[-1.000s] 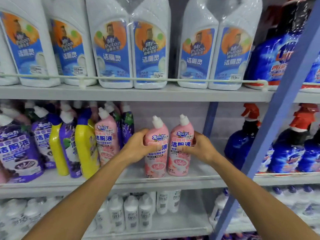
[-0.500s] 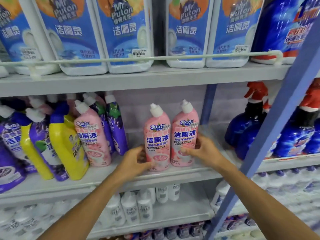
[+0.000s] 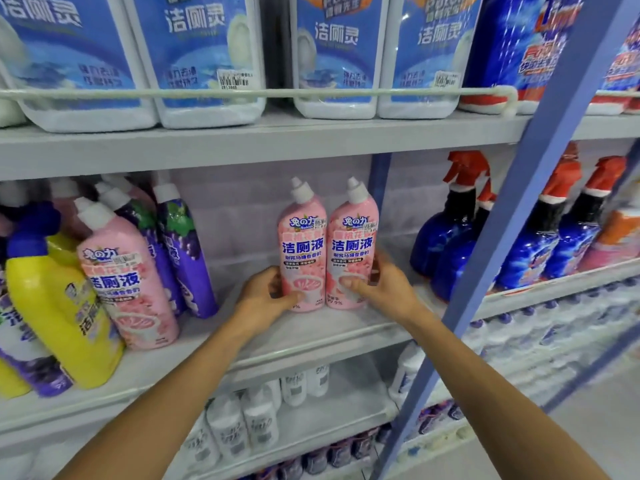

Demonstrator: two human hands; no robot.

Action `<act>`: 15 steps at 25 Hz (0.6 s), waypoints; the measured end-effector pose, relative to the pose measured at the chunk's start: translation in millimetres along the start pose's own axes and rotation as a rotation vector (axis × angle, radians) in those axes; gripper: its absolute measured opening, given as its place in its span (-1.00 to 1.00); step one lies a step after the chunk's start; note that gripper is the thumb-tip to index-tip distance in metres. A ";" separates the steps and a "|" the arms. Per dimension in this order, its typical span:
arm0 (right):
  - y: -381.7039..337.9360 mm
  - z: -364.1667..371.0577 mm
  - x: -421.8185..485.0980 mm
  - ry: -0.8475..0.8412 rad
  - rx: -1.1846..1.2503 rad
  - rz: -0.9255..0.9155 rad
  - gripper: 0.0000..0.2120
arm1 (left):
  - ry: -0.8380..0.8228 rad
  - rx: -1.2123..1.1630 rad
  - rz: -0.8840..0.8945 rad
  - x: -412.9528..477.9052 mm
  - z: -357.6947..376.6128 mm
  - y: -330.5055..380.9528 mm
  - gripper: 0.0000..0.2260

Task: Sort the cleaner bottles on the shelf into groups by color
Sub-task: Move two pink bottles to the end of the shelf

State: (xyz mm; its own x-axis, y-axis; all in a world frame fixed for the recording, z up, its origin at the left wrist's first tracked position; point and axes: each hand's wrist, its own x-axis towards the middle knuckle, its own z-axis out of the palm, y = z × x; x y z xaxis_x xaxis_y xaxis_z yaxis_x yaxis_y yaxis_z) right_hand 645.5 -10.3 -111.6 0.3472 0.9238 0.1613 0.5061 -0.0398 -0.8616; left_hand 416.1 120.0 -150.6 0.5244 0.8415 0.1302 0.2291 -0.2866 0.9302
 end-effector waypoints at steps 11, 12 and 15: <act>36.8 12.0 46.8 0.113 0.033 0.135 -0.38 | 0.239 -0.046 -0.082 38.1 35.1 -5.4 -0.66; 39.9 11.9 53.6 0.130 0.073 0.149 -0.40 | 0.257 -0.043 -0.091 43.9 40.3 -5.5 -0.67; 38.7 15.1 68.6 0.145 0.143 0.163 -0.44 | 0.281 -0.016 -0.080 61.7 46.5 -5.2 -0.69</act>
State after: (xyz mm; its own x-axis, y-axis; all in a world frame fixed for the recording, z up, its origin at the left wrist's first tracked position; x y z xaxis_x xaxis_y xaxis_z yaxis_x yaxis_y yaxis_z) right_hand 677.0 57.3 -141.2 0.5295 0.8451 0.0736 0.3215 -0.1196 -0.9393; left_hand 485.4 152.2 -163.3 0.2568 0.9557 0.1439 0.2466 -0.2088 0.9464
